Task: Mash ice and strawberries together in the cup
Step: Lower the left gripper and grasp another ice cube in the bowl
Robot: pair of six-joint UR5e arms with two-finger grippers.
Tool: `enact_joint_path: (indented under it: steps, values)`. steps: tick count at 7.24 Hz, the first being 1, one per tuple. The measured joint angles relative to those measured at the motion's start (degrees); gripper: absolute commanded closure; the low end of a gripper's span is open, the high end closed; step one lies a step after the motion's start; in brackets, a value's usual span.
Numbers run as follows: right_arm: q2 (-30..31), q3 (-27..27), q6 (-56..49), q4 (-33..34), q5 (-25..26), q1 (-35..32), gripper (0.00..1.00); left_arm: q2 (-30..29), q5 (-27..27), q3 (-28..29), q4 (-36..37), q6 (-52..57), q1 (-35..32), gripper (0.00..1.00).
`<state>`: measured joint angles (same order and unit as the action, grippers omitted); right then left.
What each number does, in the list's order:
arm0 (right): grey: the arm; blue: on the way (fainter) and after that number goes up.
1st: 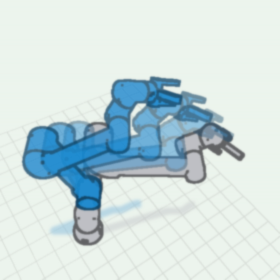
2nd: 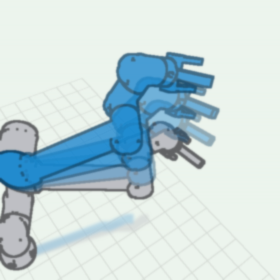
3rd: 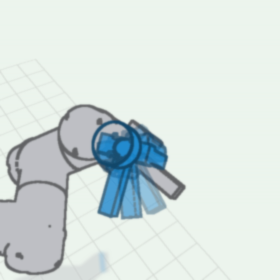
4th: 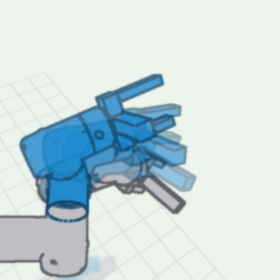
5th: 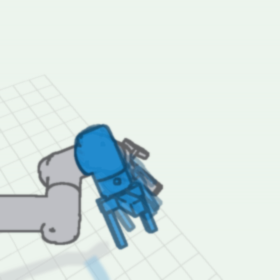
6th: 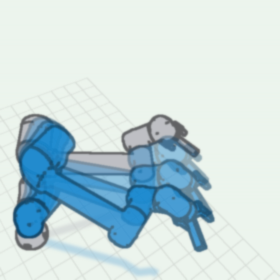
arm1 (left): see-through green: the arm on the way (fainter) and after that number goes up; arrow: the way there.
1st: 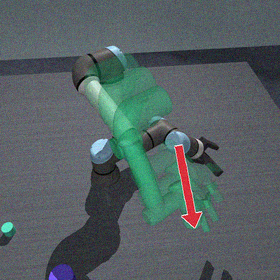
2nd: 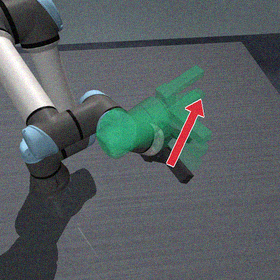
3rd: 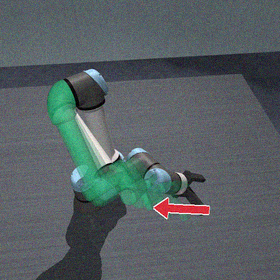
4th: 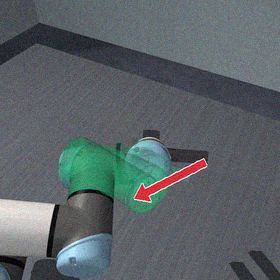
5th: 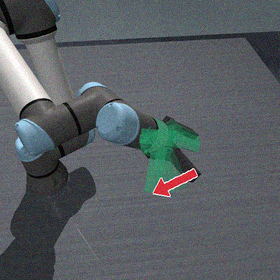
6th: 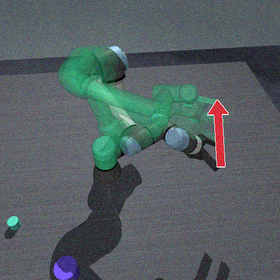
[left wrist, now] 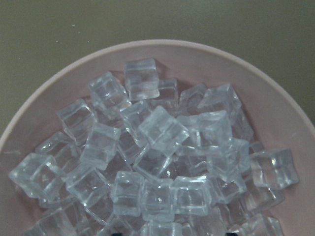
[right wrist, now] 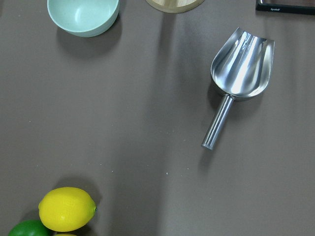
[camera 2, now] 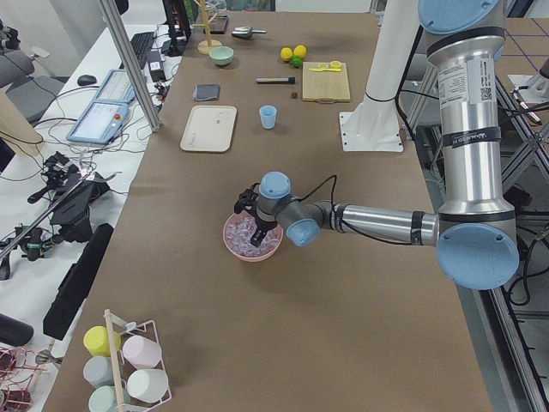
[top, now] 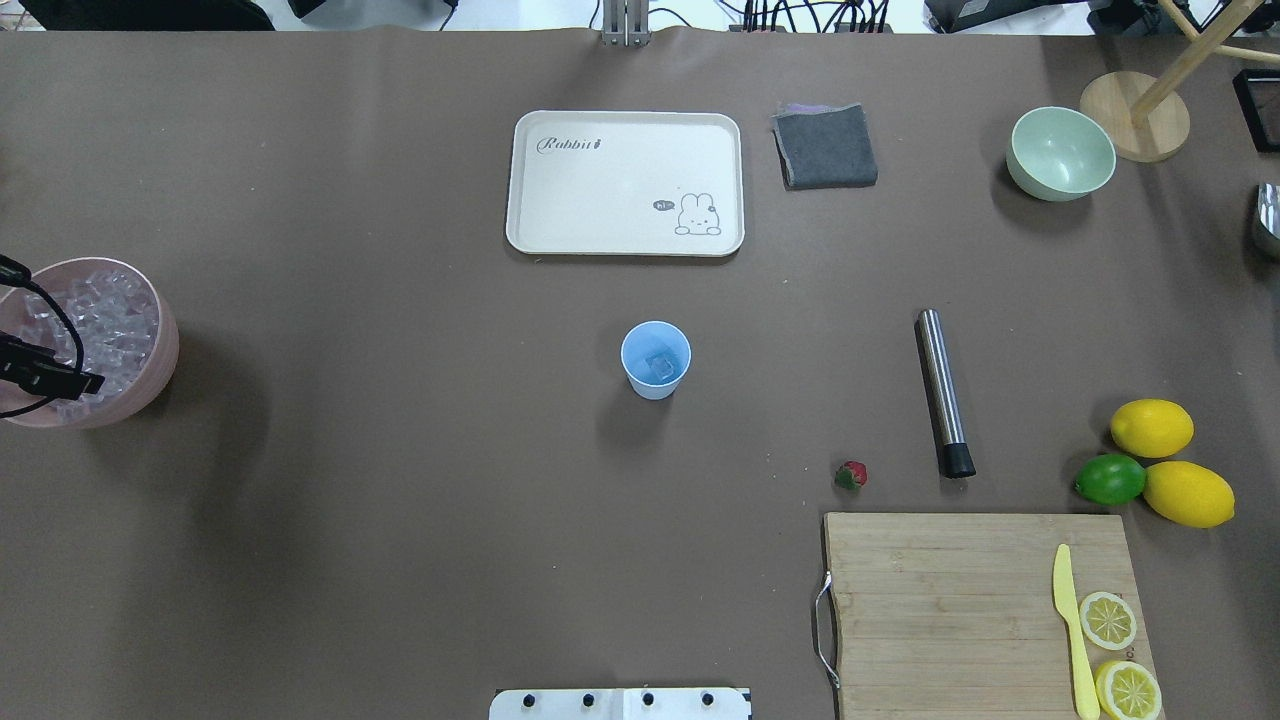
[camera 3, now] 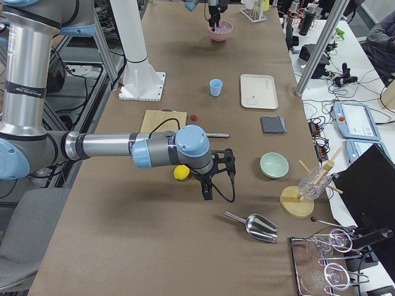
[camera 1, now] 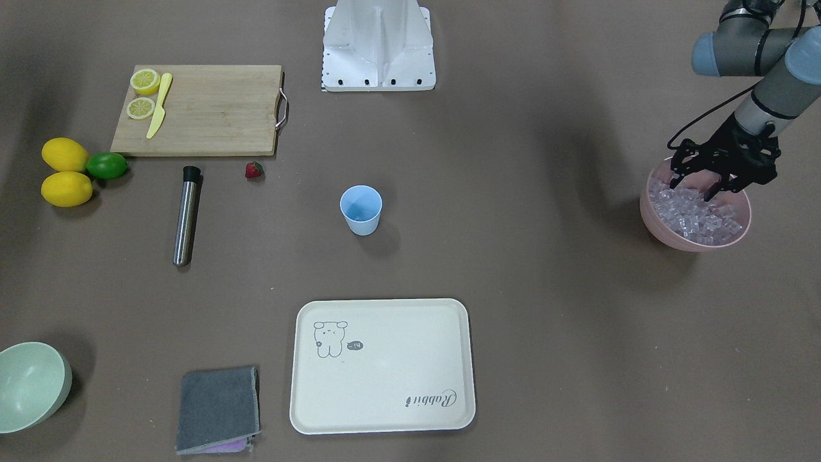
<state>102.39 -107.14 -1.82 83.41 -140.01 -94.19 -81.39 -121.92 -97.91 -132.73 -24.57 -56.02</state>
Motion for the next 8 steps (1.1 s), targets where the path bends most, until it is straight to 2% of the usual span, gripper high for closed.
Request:
enact_joint_path:
  steps: [1, 2, 4, 5, 8]
  values:
    - [0.0, 0.0, -0.01, 0.0, 0.0, 0.0, 0.0, 0.0, 0.01, 0.21, -0.26, 0.07, 0.03, 0.3]
    - [0.0, 0.0, -0.02, 0.0, 0.0, 0.03, 0.0, 0.0, 0.03, 0.37, -0.41, 0.14, 0.03, 0.43]
    - [0.0, 0.0, -0.02, 0.0, -0.06, 0.05, 0.0, -0.05, 0.09, 0.47, -0.5, 0.18, 0.04, 0.9]
    - [0.0, 0.0, -0.02, 0.0, -0.08, 0.05, 0.0, -0.06, 0.09, 0.41, -0.51, 0.23, 0.04, 1.0]
    - [0.0, -0.08, 0.01, -0.02, -0.09, 0.05, 0.0, 0.02, -0.05, -0.77, -0.37, 0.5, -0.23, 1.0]
